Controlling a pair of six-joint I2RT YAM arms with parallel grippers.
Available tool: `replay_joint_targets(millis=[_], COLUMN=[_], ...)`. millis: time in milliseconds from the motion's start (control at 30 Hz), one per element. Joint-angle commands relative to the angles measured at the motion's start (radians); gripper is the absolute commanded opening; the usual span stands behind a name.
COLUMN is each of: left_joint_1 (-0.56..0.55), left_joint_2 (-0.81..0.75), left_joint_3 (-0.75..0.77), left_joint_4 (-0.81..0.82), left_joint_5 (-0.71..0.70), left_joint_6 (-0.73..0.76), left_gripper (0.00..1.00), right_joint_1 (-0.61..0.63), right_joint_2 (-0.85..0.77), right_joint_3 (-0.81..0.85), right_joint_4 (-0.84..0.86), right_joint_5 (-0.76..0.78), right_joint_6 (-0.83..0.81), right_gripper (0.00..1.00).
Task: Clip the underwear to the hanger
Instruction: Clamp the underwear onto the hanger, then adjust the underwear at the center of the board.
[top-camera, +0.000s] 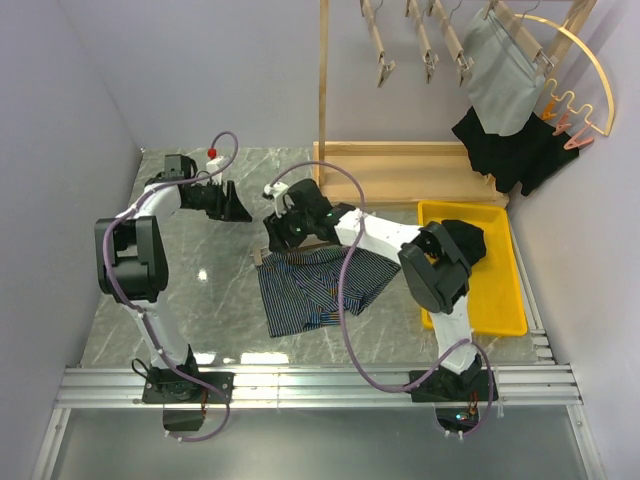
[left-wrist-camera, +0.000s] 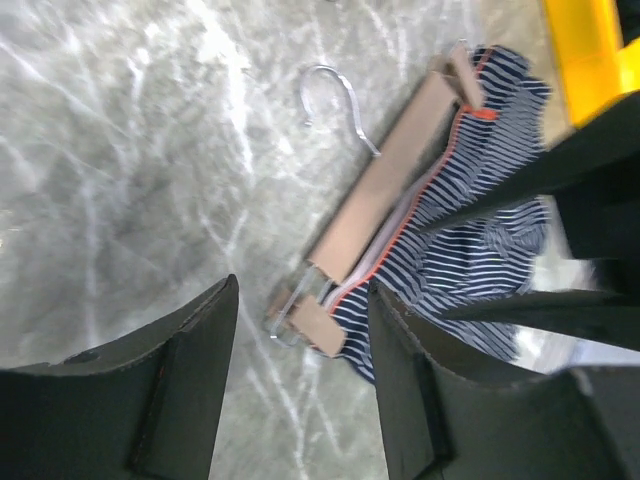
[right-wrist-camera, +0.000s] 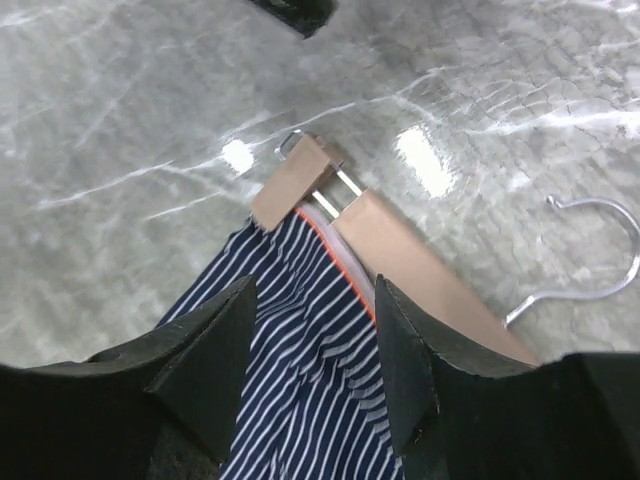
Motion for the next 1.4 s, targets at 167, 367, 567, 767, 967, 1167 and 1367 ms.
replay_joint_targets(millis=[167, 367, 567, 767, 967, 1167, 1367], left_joint_1=[-0.139, -0.294, -0.450, -0.553, -0.570, -0.570, -0.569], left_joint_2=[-0.128, -0.114, -0.062, -0.014, 0.026, 0.030, 0.029], left_joint_3=[-0.052, -0.063, -0.032, -0.025, -0.020, -0.048, -0.078], left_joint_4=[0.075, 0.147, 0.181, 0.184, 0.187, 0.190, 0.127], left_joint_5=[-0.198, -0.371, -0.519, -0.630, -0.710, -0.751, -0.742], left_joint_6=[0.098, 0.120, 0.185, 0.259, 0.275, 0.311, 0.367], left_gripper=[0.55, 0.54, 0.54, 0.52, 0.52, 0.51, 0.52], right_joint_1=[-0.155, -0.363, -0.490, -0.550, -0.573, -0.581, -0.584], right_joint_2=[-0.313, -0.419, -0.480, -0.511, -0.517, -0.516, -0.507], right_joint_3=[-0.081, -0.163, -0.222, -0.250, -0.238, -0.230, -0.212], right_joint_4=[-0.019, -0.116, -0.202, -0.238, -0.271, -0.281, -0.304], right_joint_5=[-0.090, -0.129, -0.124, -0.109, -0.113, -0.115, -0.130], right_joint_6=[0.072, 0.064, 0.041, 0.017, 0.009, 0.009, -0.029], right_gripper=[0.58, 0.58, 0.61, 0.61, 0.61, 0.62, 0.69])
